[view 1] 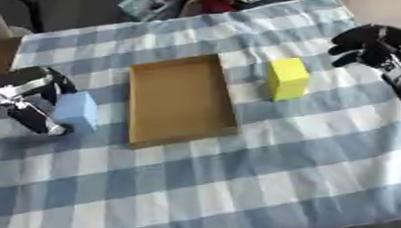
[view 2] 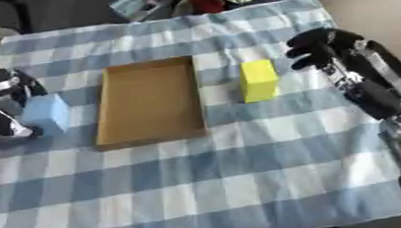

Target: Pick up objects on the table and place them in the box.

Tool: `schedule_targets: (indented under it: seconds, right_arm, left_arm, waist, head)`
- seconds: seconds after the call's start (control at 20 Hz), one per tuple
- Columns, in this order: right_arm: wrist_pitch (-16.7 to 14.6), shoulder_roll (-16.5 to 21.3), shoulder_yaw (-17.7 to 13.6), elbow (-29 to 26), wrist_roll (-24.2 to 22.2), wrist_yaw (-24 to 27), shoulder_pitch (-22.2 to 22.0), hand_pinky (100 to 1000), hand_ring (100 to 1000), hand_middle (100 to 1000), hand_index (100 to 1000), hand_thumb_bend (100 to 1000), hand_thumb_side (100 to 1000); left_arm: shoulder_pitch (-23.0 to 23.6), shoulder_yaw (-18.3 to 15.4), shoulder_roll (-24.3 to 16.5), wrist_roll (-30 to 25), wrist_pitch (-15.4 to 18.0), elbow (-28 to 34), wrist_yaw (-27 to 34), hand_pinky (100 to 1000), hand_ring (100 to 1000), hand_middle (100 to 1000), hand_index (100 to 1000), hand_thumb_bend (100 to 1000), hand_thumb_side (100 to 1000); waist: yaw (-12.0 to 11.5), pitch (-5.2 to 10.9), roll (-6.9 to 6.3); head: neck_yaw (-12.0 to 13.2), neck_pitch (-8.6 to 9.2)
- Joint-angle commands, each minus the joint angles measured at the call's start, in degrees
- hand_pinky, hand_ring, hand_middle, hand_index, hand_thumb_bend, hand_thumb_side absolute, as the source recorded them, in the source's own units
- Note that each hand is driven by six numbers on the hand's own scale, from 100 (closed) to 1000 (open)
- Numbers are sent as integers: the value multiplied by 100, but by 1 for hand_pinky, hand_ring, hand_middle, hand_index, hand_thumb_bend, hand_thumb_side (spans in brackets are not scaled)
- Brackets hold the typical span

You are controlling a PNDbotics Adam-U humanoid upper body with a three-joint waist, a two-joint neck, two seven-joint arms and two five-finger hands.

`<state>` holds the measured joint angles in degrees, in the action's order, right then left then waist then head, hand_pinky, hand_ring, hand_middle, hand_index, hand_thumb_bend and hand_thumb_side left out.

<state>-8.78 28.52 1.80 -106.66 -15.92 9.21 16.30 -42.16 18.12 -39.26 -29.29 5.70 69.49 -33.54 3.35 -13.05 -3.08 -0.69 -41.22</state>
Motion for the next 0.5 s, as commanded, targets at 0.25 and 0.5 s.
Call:
schedule_targets:
  seconds: [0.25,0.5]
  right_arm:
    - [-2,92,-19,-40,-24,-11,48,695,762,741,764,100,687]
    - [-3,80,22,-42,-71,-5,61,696,762,741,764,100,689]
  left_arm:
    - [-265,-170,-237,96,-109,579,297,633,537,528,701,537,116]
    - [-531,-78,-28,47,-163,757,412,629,536,527,700,553,121]
  waist:
    - [-6,109,9]
    - [23,111,21]
  head:
    - [-16,-7]
    - [-12,-11]
